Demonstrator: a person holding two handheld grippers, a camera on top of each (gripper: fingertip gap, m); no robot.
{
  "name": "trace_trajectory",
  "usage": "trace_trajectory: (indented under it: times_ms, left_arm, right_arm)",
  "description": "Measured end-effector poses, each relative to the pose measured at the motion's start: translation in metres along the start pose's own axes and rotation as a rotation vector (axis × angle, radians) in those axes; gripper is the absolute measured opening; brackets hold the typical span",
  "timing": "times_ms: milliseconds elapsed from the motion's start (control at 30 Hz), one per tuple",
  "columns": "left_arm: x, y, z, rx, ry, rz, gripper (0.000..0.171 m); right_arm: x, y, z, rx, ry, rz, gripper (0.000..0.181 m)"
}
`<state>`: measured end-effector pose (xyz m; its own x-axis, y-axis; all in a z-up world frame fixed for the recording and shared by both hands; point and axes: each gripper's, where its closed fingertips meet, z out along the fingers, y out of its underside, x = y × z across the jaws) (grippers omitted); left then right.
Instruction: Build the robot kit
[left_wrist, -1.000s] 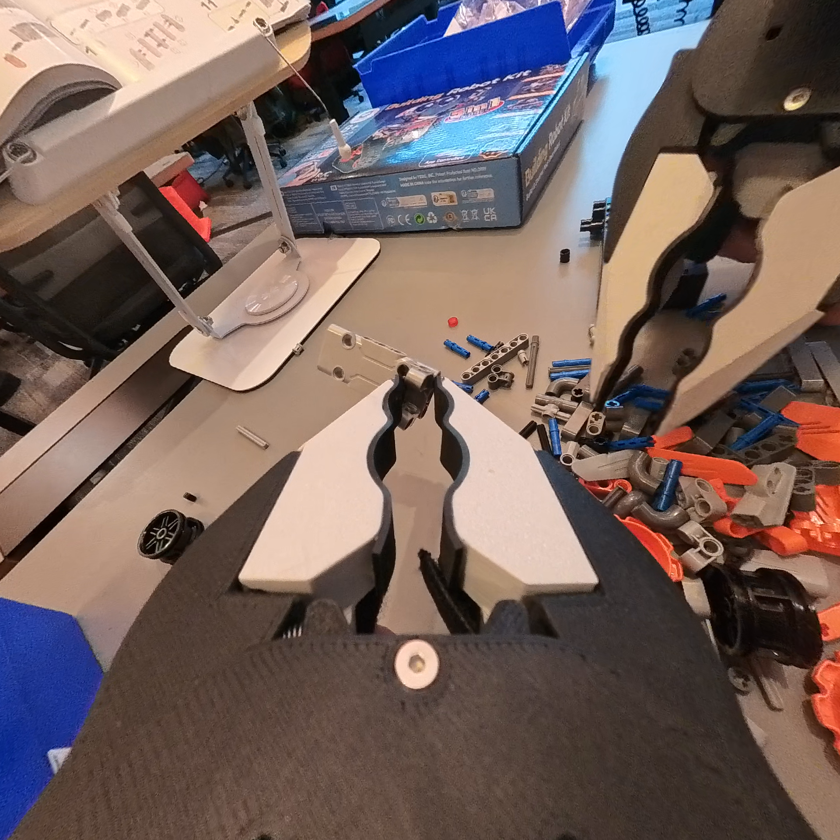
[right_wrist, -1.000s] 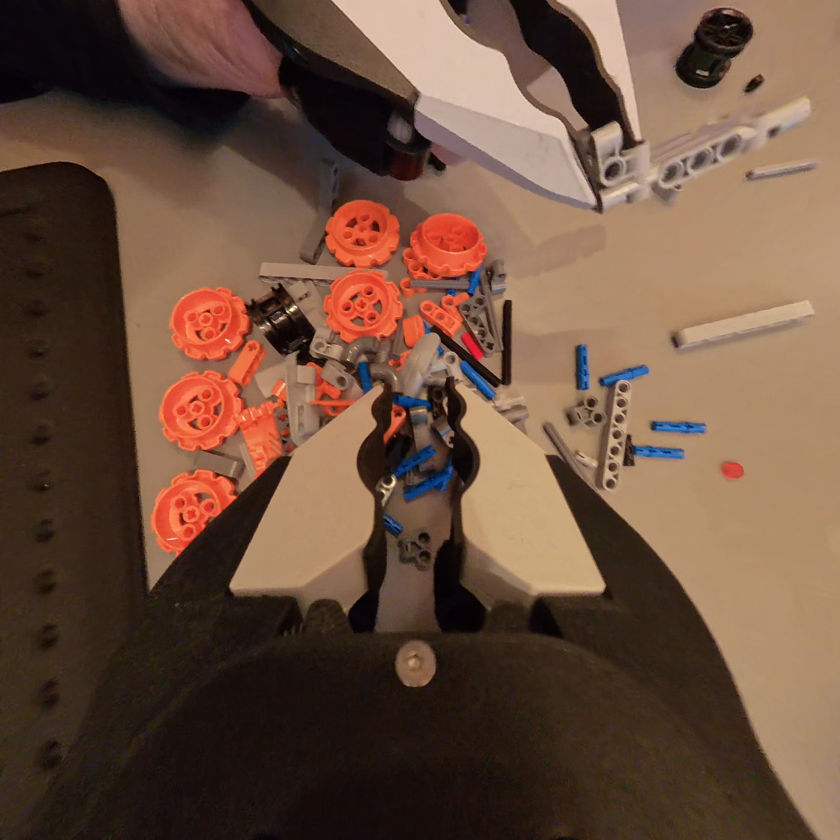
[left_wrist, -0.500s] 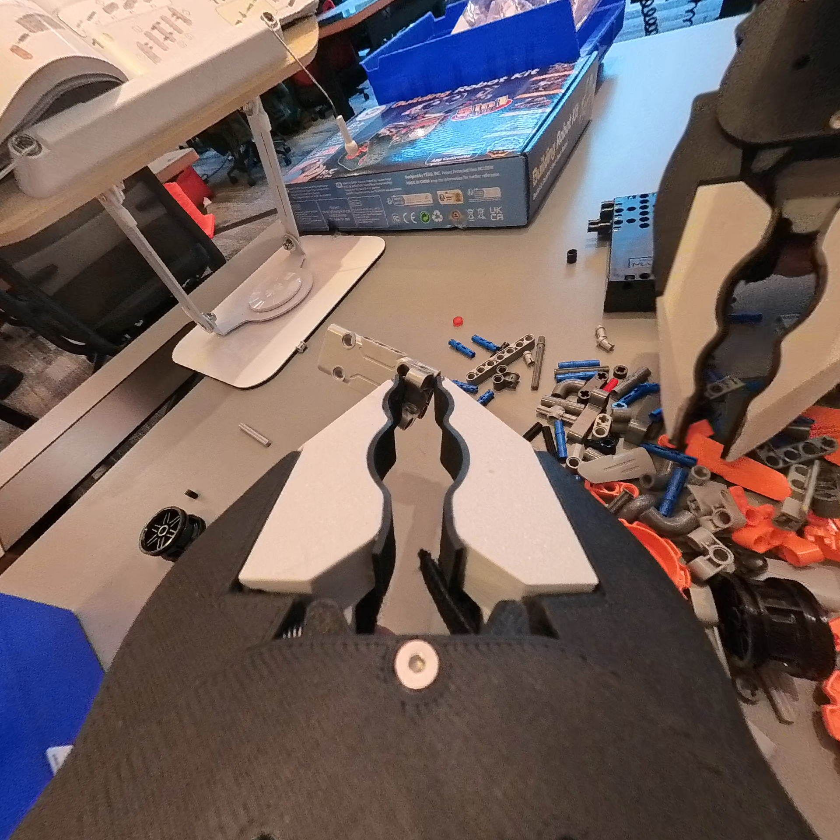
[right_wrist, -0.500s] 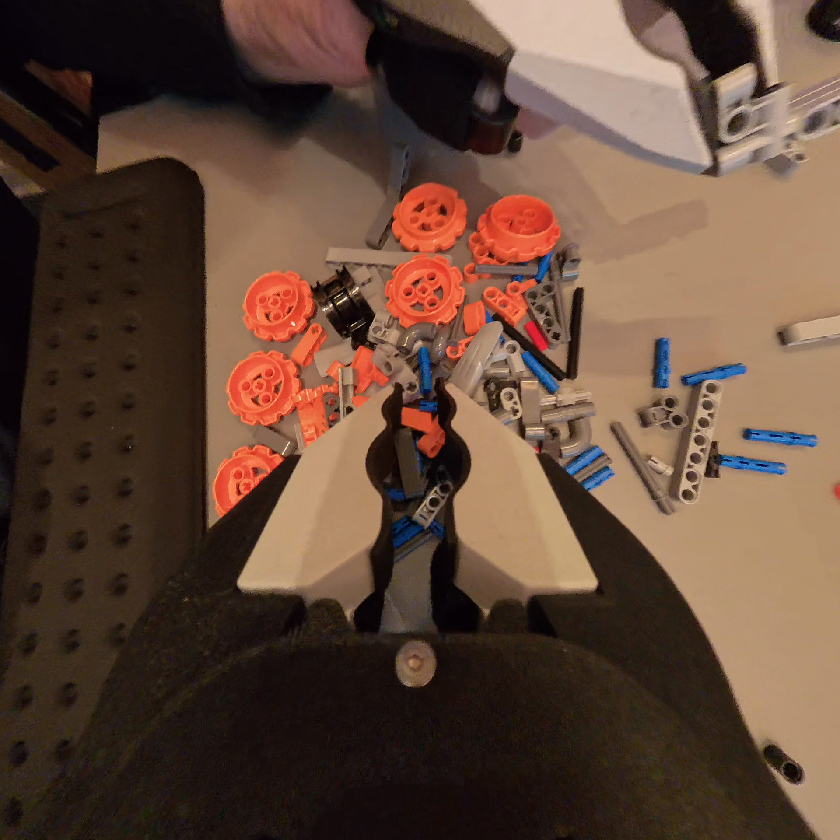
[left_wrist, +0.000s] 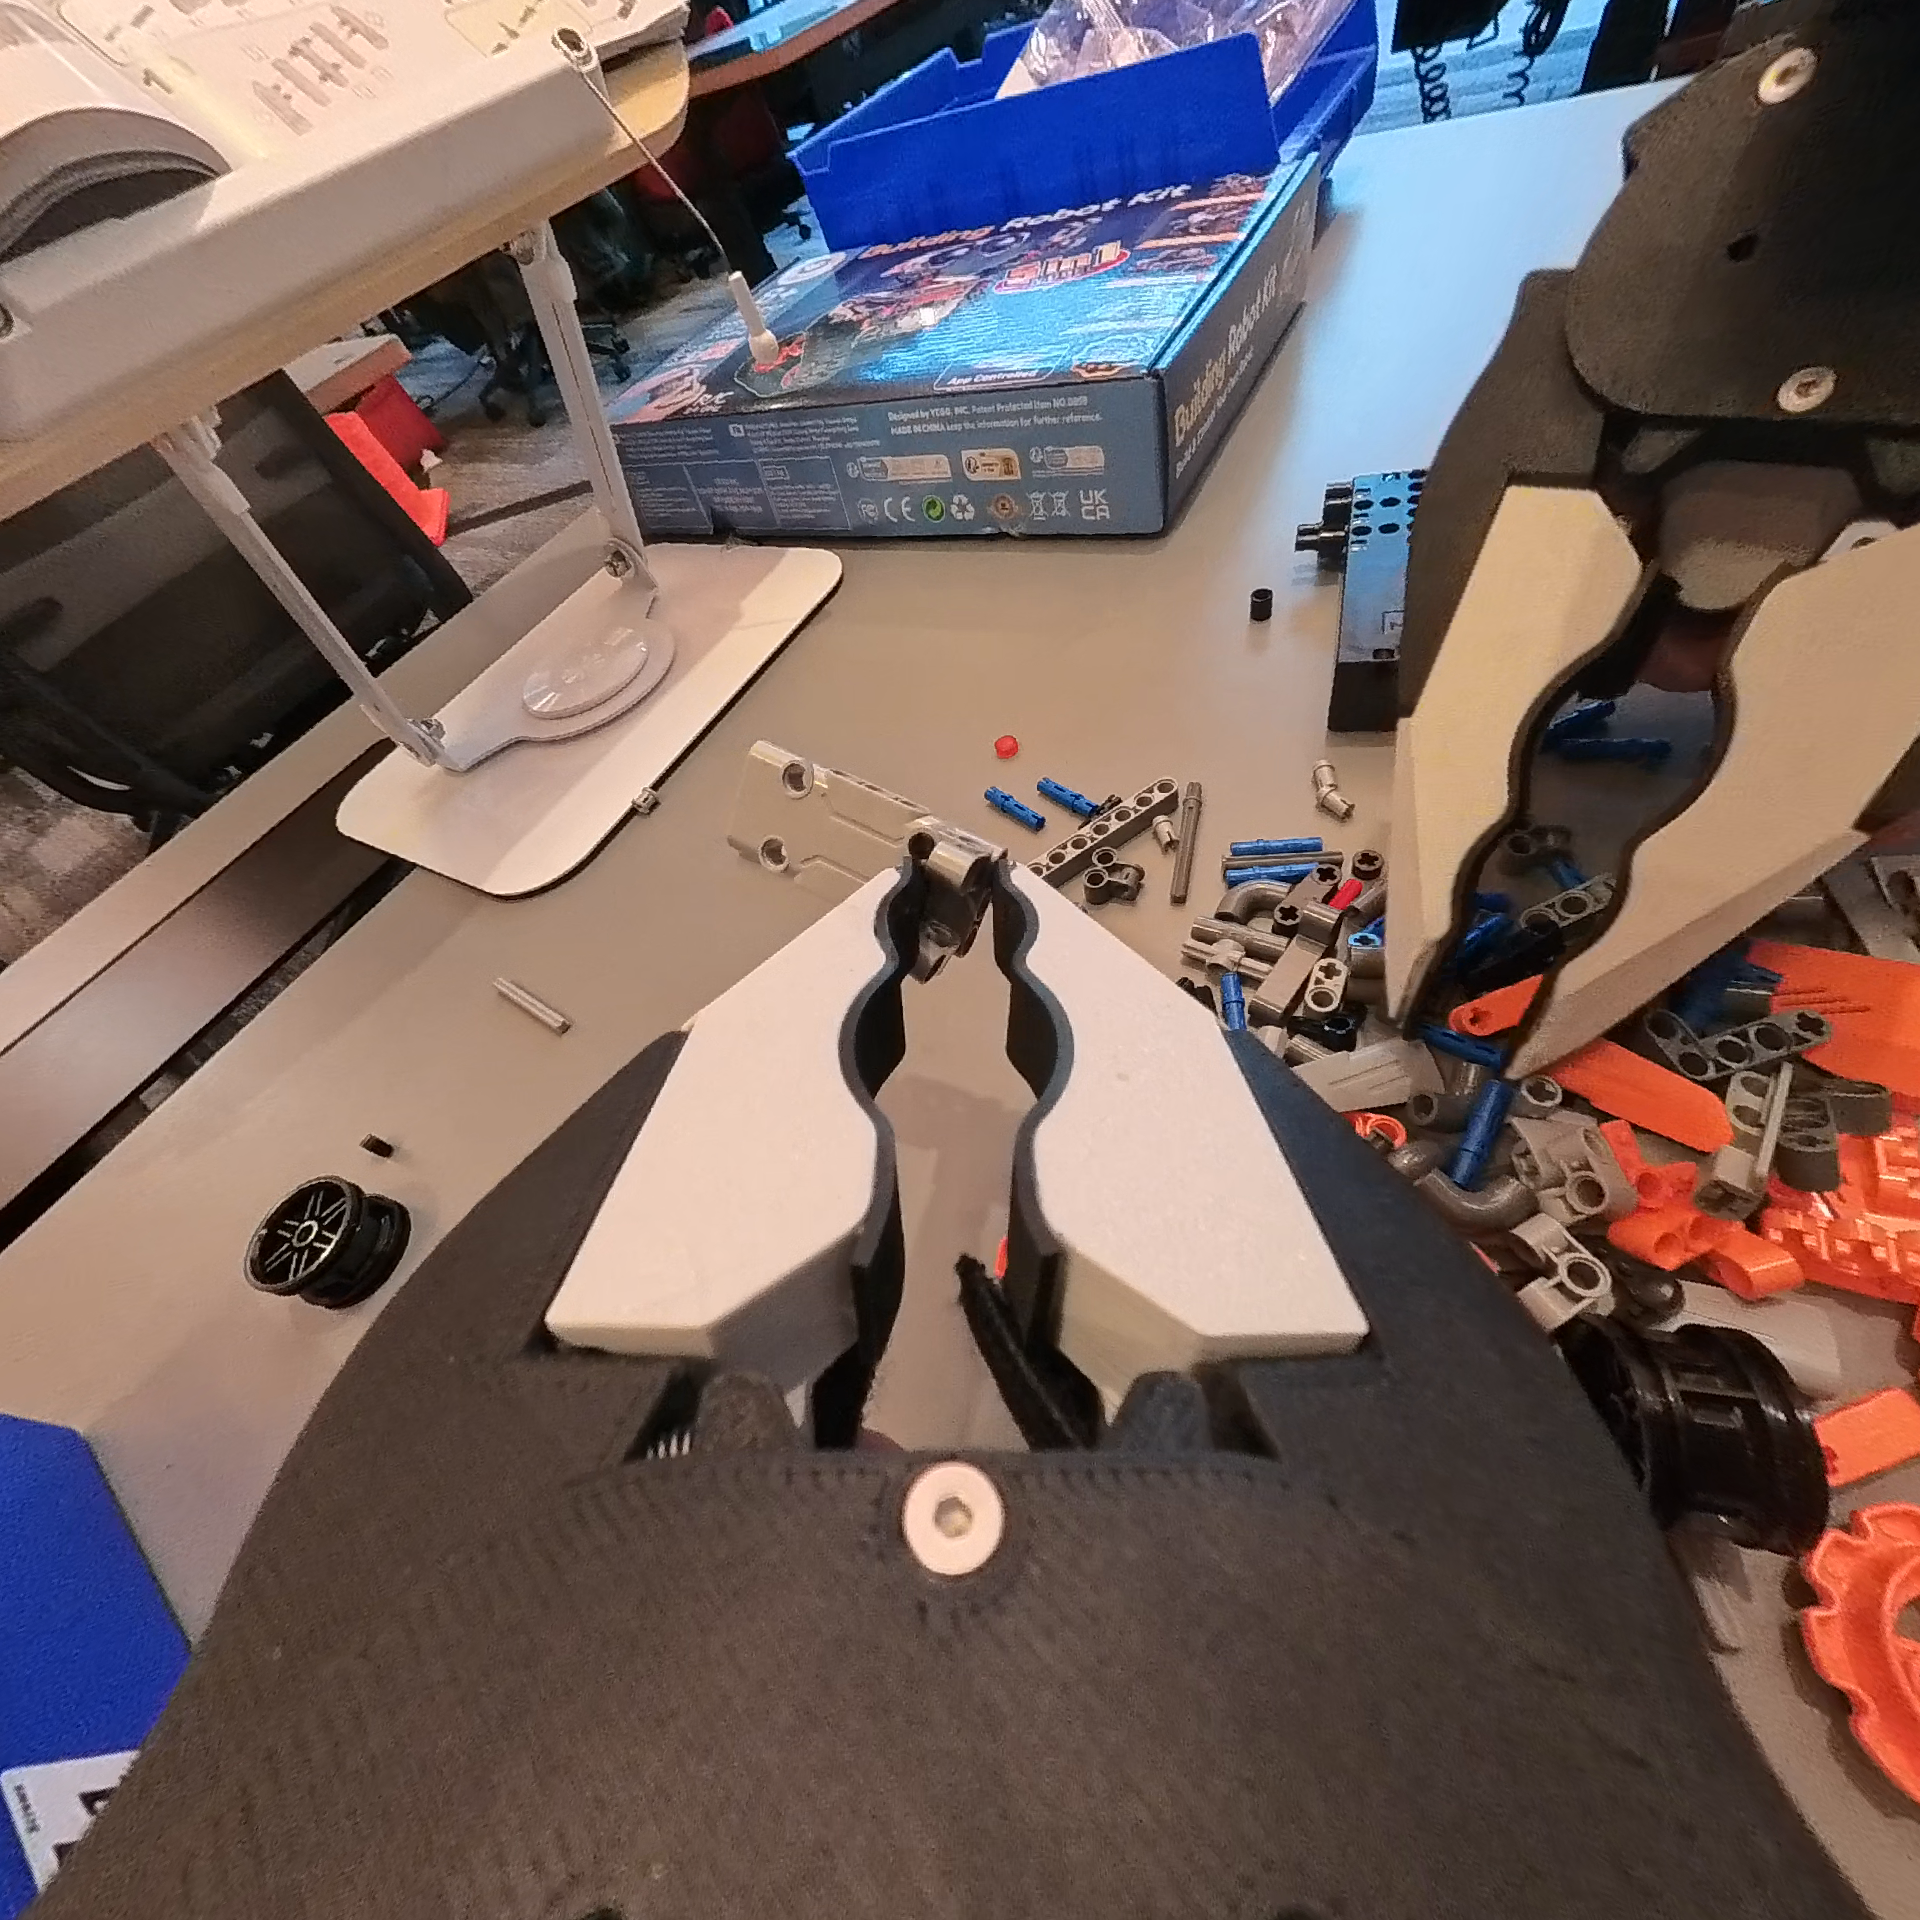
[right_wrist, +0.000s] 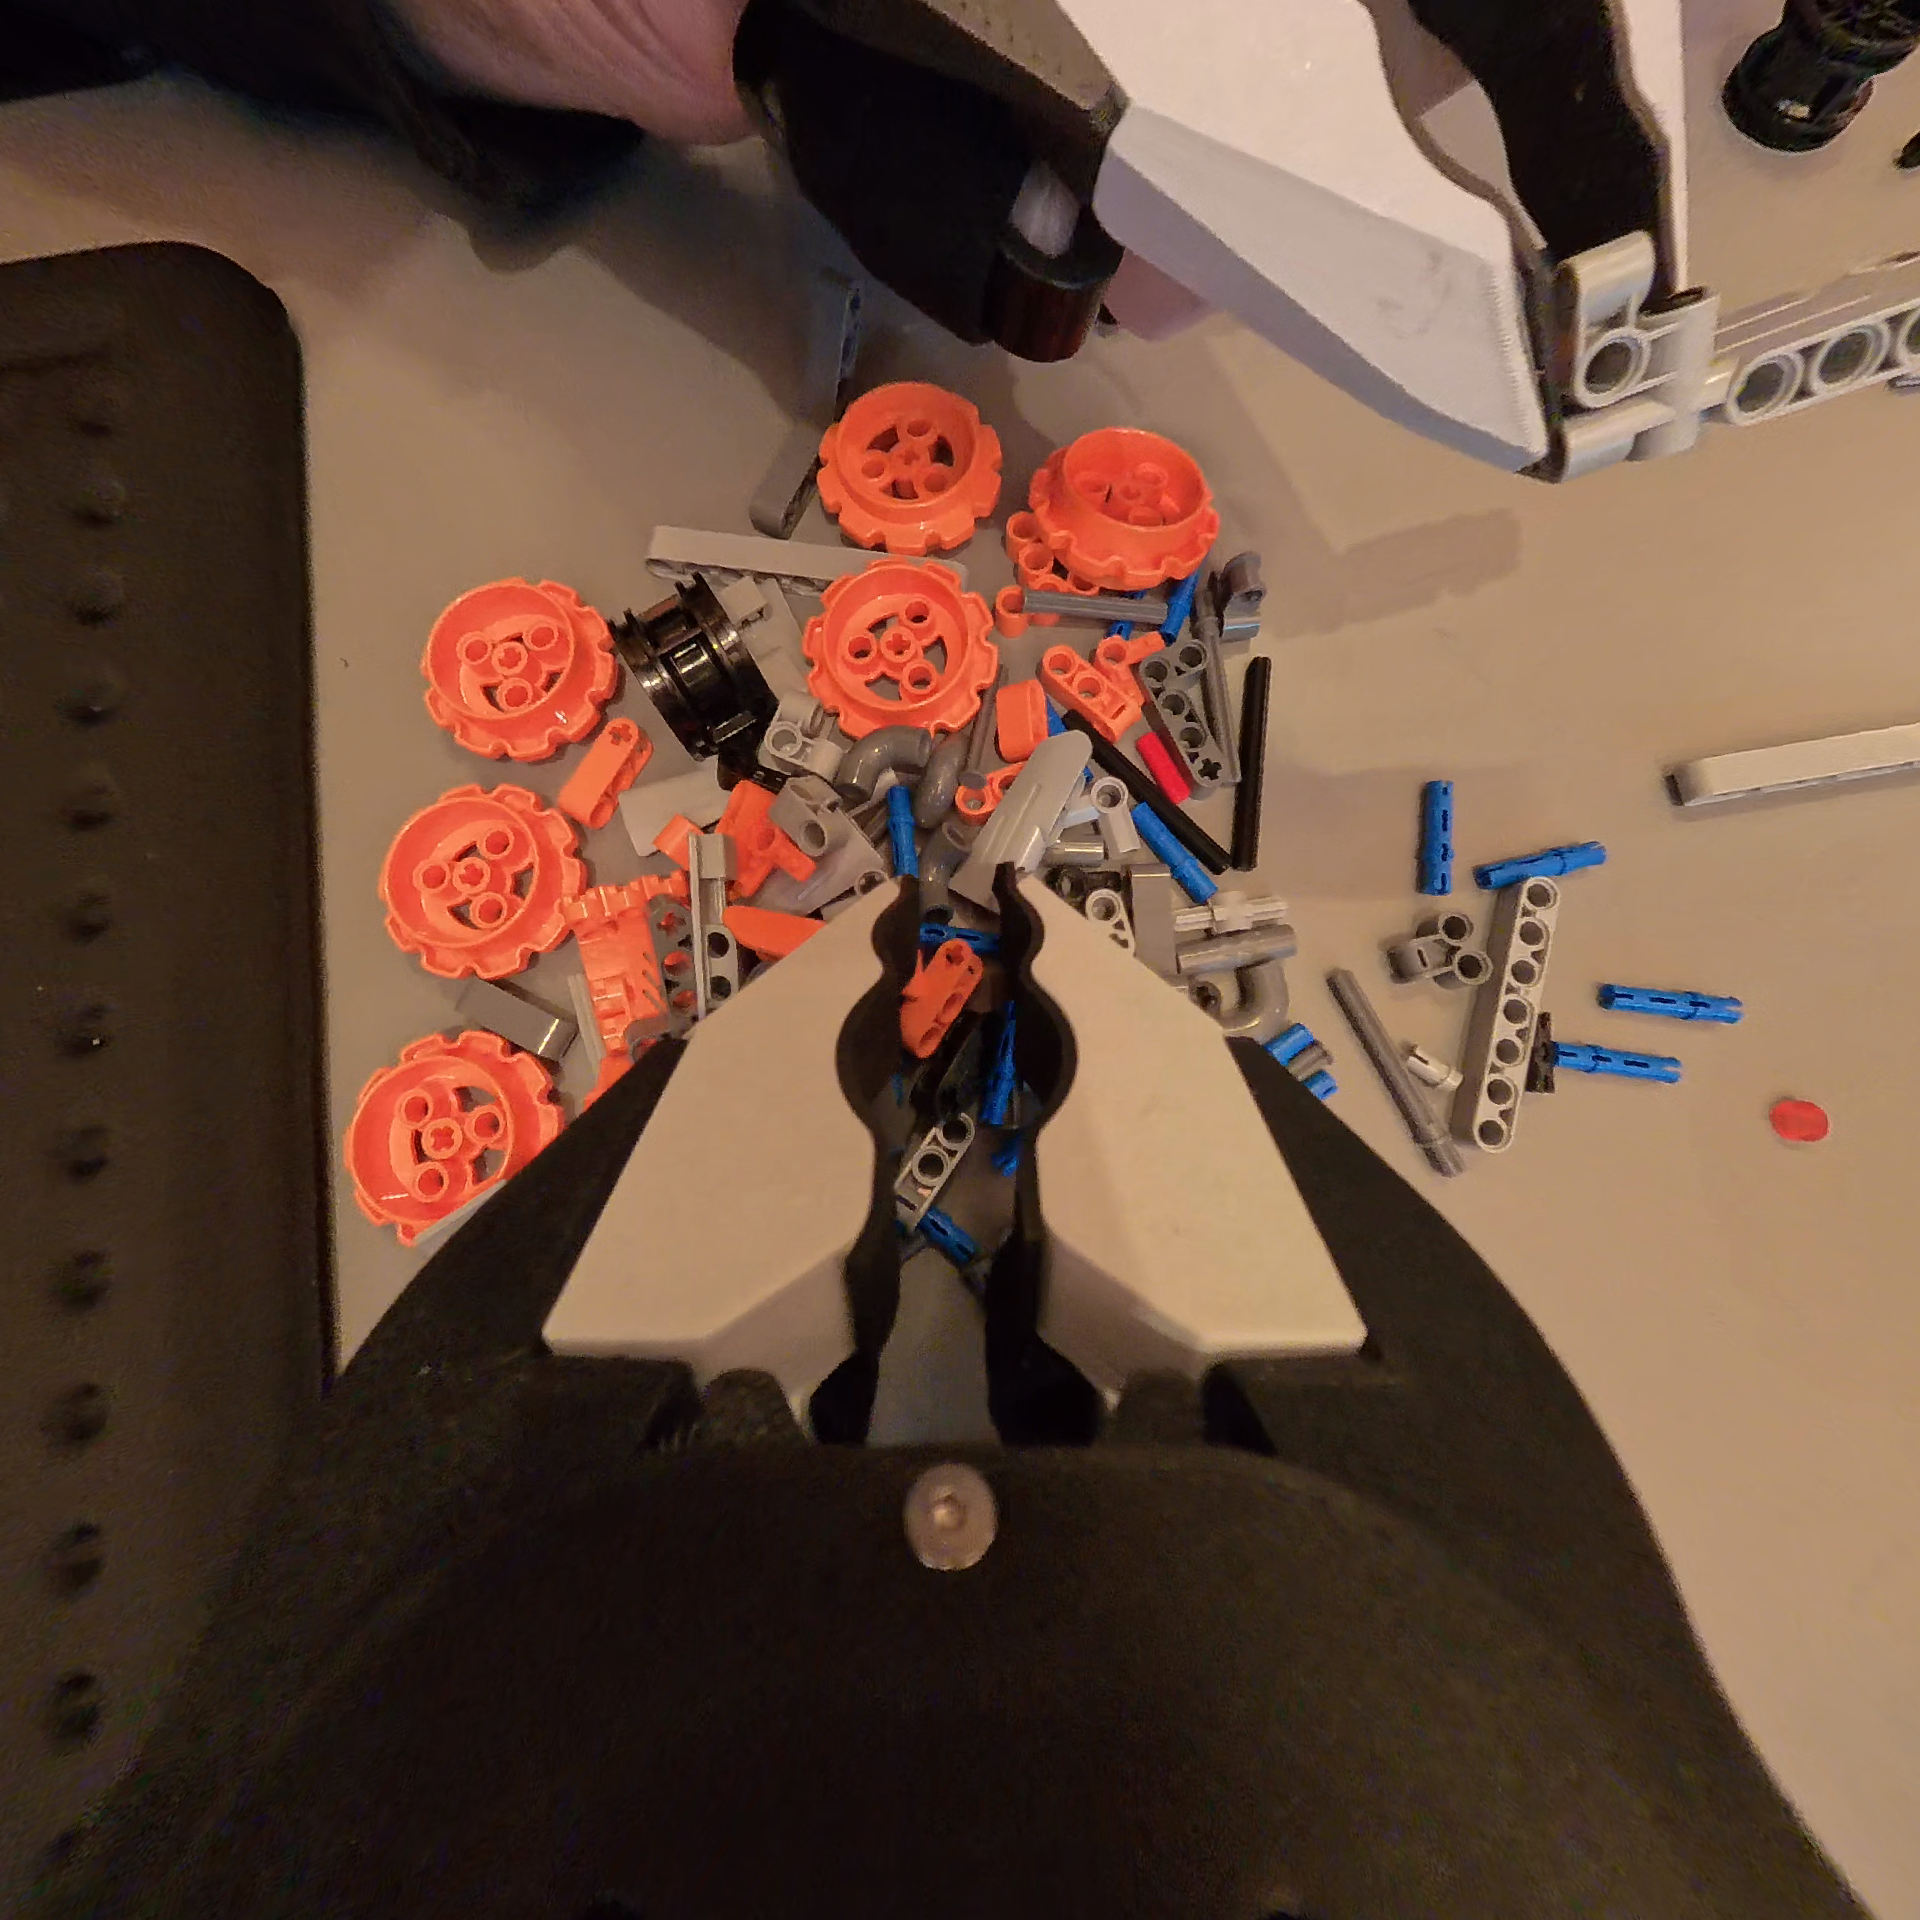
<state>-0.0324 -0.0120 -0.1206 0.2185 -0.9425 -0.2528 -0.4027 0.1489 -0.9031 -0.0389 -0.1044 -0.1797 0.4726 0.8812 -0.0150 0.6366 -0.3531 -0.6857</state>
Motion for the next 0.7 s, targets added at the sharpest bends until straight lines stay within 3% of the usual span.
trace_trajectory:
  times_ms: [300,700]
  left_arm:
    - [0.001,0.003,0.002,-0.005,0.01,-0.014,0.011]
    - [-0.003,0.009,0.004,-0.009,0.005,-0.029,0.011]
  right_arm:
    - [-0.003,-0.002,-0.001,0.003,0.005,-0.03,0.007]
    - [-0.004,-0.018,-0.014,0.112,0.027,-0.042,0.008]
